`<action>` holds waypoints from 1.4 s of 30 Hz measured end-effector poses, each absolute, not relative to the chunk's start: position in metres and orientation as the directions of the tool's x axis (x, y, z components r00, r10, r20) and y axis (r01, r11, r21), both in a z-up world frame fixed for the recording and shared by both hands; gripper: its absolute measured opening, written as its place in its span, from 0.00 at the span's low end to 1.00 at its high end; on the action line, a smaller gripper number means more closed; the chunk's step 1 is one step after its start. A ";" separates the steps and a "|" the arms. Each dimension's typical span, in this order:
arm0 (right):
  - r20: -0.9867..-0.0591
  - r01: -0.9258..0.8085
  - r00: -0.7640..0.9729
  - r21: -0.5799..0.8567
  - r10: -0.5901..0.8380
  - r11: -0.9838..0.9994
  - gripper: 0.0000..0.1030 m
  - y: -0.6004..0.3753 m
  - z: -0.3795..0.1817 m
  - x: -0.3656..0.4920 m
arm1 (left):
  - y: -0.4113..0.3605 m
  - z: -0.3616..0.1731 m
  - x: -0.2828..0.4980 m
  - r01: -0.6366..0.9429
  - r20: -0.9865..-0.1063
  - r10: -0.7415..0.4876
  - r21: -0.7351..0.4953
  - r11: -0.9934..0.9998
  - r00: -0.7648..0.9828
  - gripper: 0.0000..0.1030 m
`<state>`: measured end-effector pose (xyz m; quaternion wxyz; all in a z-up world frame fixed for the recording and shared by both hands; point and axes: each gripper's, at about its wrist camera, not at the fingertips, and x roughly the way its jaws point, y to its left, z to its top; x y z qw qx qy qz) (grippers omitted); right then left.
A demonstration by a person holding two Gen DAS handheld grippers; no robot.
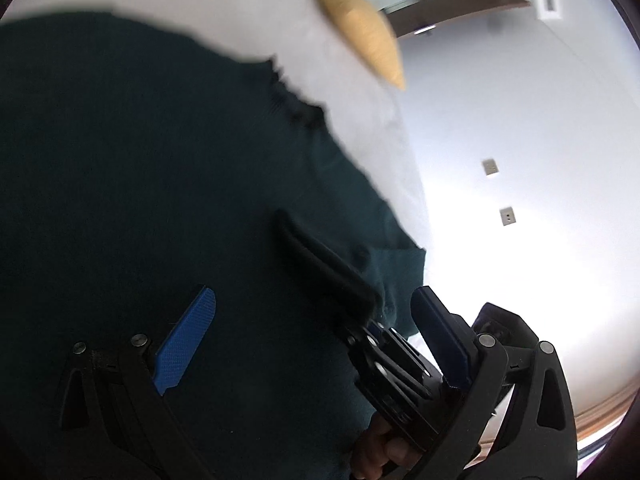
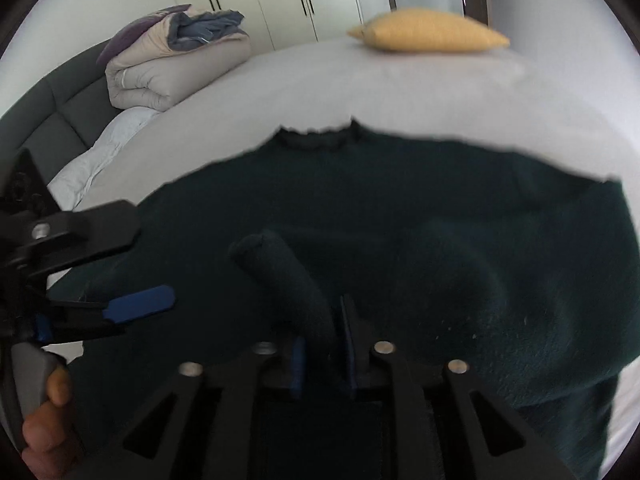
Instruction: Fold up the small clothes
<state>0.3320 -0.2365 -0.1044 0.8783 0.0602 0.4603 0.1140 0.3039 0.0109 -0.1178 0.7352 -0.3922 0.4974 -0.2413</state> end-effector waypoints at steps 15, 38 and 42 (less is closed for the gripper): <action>-0.660 0.087 0.627 0.586 0.413 0.806 0.63 -0.328 -0.126 0.234 | -0.050 -0.126 0.323 -0.014 -0.627 -0.719 -0.756 0.654 0.301 0.80; -0.461 0.221 0.761 0.846 0.457 0.486 0.74 -0.403 -0.131 0.278 | 0.069 -0.103 0.342 -0.101 -0.662 -0.512 -0.659 0.745 0.547 0.06; -0.394 0.220 0.790 0.897 0.470 0.383 0.79 -0.408 -0.135 0.285 | 0.076 -0.118 0.340 -0.105 -0.678 -0.501 -0.644 0.758 0.538 0.06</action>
